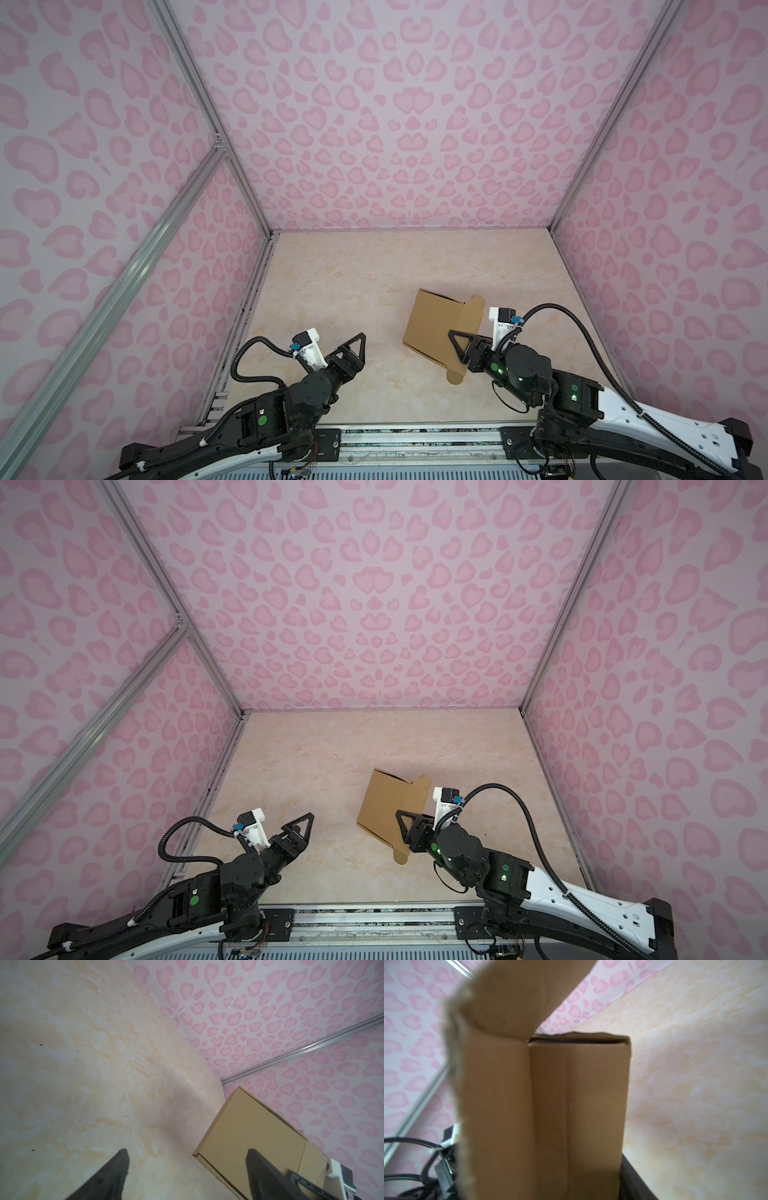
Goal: Assemble paper box
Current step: Turn over the paper box at the bottom-center of the table.
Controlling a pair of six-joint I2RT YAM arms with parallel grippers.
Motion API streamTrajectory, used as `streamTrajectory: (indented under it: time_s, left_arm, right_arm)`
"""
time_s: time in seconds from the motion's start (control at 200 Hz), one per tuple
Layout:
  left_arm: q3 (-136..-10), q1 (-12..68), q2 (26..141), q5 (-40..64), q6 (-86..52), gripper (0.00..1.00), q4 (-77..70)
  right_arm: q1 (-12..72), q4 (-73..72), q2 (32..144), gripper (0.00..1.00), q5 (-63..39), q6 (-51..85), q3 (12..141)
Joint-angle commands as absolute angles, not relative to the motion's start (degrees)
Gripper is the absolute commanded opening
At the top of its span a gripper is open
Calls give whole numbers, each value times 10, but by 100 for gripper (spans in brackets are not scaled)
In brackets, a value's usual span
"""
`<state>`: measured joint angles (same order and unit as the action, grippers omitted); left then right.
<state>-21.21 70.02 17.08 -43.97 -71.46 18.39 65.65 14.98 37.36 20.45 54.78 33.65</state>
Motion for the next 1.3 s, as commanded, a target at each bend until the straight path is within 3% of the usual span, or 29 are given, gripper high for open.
streamTrajectory:
  time_s: [0.0, 0.205, 0.46, 1.295]
  left_arm:
    - [-217, 700, 165, -452, -697, 91, 215]
    - [-198, 700, 166, -439, -711, 91, 207]
    - [-171, 699, 172, -426, -739, 91, 191]
    - [-143, 699, 193, -412, -765, 91, 173]
  right_arm:
    - [656, 374, 373, 55, 195, 477, 380]
    - [655, 519, 416, 55, 167, 429, 457]
    - [655, 580, 490, 55, 141, 375, 510]
    - [548, 550, 625, 56, -12, 236, 540]
